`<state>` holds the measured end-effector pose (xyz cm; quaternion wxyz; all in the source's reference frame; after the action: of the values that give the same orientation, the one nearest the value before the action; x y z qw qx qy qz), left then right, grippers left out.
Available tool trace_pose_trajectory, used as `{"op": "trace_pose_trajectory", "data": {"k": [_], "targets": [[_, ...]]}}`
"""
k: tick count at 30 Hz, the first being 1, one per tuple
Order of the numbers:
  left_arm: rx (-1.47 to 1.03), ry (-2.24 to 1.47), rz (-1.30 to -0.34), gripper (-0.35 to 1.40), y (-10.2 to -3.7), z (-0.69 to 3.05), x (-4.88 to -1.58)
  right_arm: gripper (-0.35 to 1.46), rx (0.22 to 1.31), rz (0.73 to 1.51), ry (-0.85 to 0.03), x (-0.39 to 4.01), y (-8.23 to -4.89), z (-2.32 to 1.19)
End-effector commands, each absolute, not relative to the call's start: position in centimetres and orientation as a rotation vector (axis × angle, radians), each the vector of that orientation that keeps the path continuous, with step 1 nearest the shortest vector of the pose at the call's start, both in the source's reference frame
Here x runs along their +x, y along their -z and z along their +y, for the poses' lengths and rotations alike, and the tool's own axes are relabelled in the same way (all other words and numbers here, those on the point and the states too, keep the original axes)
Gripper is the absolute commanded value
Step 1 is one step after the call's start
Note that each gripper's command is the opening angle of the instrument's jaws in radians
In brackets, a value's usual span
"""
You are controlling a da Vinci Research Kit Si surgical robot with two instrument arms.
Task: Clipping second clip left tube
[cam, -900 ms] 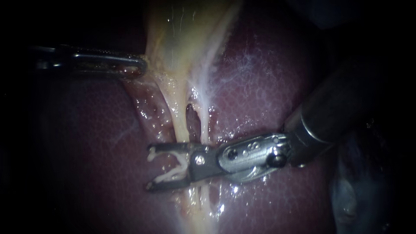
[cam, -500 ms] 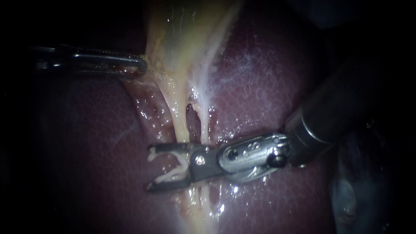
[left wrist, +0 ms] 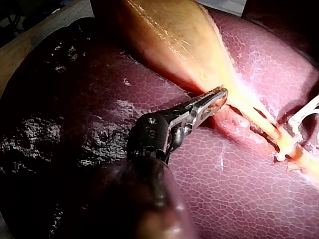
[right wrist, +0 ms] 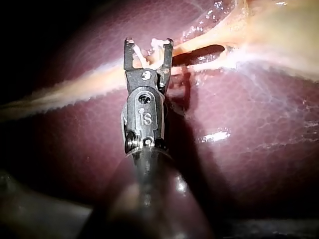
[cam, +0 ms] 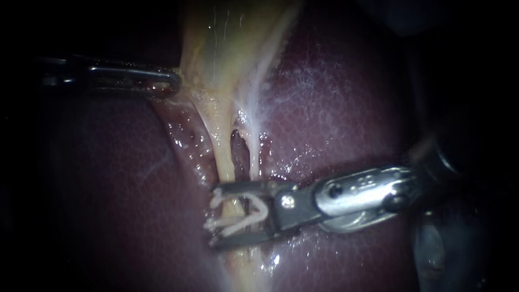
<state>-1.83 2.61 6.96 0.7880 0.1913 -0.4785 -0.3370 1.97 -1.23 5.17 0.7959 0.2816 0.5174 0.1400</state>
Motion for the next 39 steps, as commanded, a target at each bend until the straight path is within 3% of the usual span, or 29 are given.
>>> {"op": "trace_pose_trajectory", "data": {"k": [1, 6, 16, 29, 39], "targets": [[0.413, 0.725, -1.031, -0.35, -6.96, 2.61, -1.83, 0.48, 0.612, 1.109, -0.309, 1.93, -5.17, -1.21], [0.413, 0.725, -1.032, -0.35, -6.96, 2.61, -1.82, 0.47, 0.632, 1.102, -0.333, 1.81, -5.22, -1.16], [0.413, 0.725, -1.032, -0.35, -6.96, 2.61, -1.81, 0.48, 0.647, 1.094, -0.373, 1.79, -5.7, -1.16], [0.414, 0.725, -1.032, -0.35, -6.96, 2.61, -1.81, 0.48, 0.806, 1.113, -0.441, 1.91, -6.43, -1.17], [0.413, 0.725, -1.032, -0.35, -6.96, 2.61, -1.81, 0.48, 0.92, 1.156, -0.475, 2.17, -6.49, -1.21]]}}
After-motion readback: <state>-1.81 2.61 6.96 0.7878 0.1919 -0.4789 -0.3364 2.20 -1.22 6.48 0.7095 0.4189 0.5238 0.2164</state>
